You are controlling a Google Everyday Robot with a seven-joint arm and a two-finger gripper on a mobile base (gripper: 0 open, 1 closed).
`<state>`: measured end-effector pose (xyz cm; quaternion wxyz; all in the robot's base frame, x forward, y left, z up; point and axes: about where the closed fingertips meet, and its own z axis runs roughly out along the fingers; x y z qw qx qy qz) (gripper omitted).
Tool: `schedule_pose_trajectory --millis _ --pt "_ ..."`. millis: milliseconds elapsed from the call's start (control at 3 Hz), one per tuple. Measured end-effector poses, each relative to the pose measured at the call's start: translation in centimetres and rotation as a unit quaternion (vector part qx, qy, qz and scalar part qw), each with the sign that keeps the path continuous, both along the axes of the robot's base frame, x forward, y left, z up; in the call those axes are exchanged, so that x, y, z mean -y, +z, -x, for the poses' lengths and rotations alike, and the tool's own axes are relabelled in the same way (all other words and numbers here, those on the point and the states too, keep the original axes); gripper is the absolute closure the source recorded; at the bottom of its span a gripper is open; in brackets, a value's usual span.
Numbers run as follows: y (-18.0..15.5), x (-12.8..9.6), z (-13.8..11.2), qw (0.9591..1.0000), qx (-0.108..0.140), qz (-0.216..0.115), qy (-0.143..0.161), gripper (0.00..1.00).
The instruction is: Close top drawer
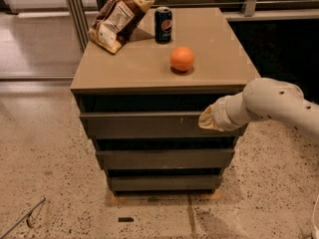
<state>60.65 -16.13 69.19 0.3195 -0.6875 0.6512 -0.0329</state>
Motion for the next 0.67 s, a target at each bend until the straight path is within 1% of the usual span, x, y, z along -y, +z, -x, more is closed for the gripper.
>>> schedule_pose_trajectory --millis 333,667 --pt "2.2 -0.5 2.9 0.9970 -0.074 -0.023 -0.007 1.00" --pt "1.3 -0.6 4.9 0.9936 -0.112 -0.016 0.007 0.81"
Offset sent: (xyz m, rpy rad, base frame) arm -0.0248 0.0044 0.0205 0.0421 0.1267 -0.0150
